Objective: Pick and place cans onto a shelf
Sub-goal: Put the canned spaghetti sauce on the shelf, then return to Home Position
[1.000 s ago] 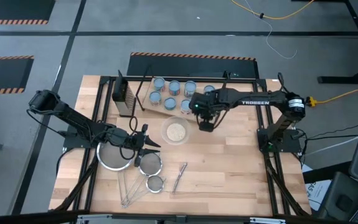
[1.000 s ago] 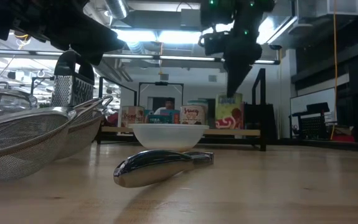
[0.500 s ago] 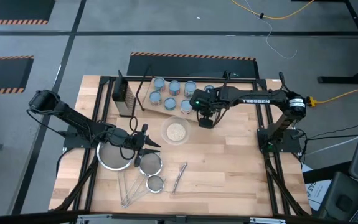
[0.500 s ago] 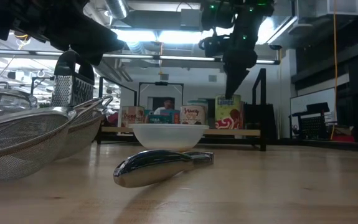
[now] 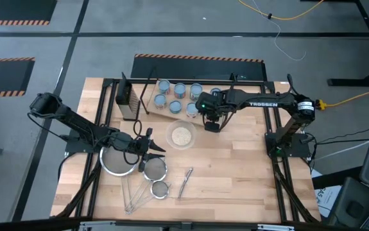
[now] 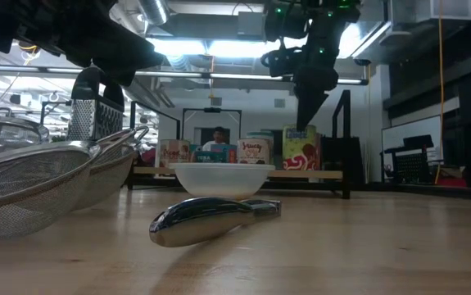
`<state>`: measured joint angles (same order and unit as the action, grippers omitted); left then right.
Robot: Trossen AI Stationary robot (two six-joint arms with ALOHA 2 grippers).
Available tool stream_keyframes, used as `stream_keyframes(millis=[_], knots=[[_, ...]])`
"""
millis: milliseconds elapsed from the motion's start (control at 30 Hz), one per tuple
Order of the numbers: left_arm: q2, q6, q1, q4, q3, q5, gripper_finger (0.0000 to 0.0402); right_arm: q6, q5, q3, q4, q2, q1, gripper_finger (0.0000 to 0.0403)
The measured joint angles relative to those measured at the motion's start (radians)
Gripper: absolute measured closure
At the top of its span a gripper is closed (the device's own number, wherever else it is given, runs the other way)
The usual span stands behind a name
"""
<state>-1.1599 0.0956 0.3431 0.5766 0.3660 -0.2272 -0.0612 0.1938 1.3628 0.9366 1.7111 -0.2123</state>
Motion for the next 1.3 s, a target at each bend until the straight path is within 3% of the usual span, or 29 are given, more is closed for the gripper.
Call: stream_keyframes(millis=[200,400,667,900,1100,1300], knots=[[0.0,0.0,0.0,0.0,0.0,0.0,0.0315,0.004,-0.009,-0.001,-0.006,0.0,0.0,0.0305],[0.0,0.001,0.0,0.0,0.0,0.0,0.0315,-0.005,-0.013,0.017,0.013,0.003,0.0,0.0302],[0.0,0.002,0.0,0.0,0.0,0.0,0.0315,-0.022,-0.014,0.191,0.198,-0.021,0.02,0.0302],[0.0,0.008,0.0,-0.004,0.0,0.0,0.0315,0.0,-0.014,0.32,0.303,-0.157,0.092,0.0302],[0.0,0.01,0.0,-0.004,0.0,0.0,0.0315,0.058,-0.012,0.215,0.268,-0.403,0.181,0.0302],[0.0,0.01,0.0,-0.003,0.0,0.0,0.0315,0.086,-0.011,-0.076,0.012,-0.668,0.27,0.0302]])
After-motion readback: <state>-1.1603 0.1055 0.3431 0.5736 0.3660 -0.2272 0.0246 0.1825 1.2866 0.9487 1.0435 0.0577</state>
